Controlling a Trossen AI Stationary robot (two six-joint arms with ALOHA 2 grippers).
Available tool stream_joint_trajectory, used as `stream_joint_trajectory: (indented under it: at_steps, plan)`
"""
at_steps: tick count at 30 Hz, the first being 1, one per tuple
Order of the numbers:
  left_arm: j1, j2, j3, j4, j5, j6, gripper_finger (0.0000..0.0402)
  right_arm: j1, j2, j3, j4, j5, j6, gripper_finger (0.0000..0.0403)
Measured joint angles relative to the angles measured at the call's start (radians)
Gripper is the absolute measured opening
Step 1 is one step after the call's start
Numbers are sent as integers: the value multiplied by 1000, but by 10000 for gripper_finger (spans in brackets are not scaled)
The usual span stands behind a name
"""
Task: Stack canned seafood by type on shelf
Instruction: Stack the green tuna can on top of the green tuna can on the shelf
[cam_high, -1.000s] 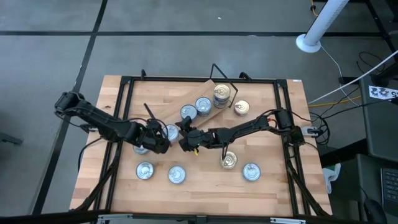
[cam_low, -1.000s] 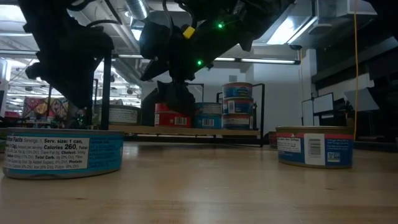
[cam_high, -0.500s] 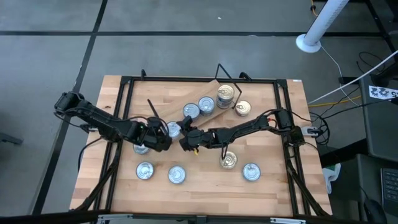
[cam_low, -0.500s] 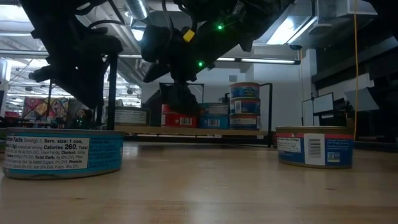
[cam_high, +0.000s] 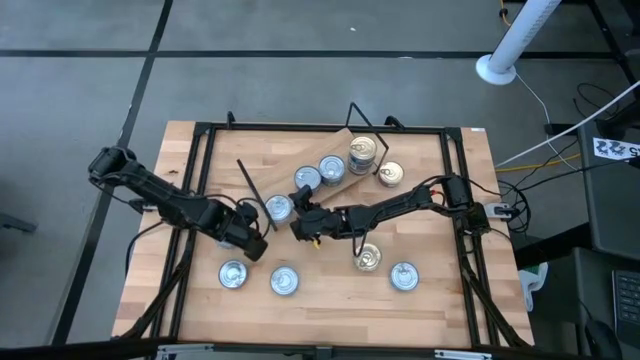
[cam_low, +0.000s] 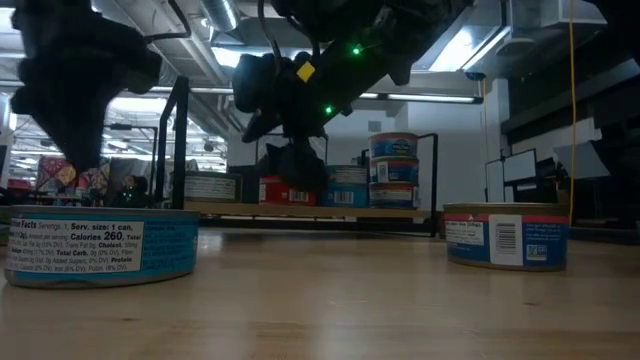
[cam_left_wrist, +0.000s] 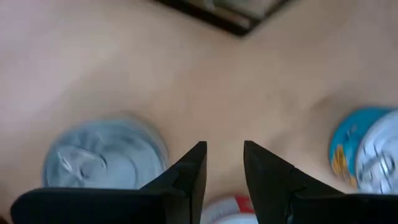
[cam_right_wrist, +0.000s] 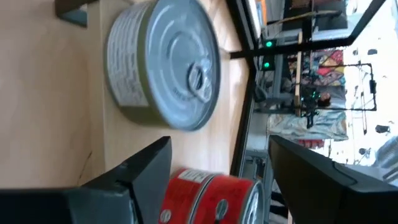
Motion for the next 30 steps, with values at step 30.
stream_joint_trajectory:
  at_steps: [30]
  plan:
    - [-74,0,-155,26,31,-134,100,0,0,0,-140,-33,129,266]
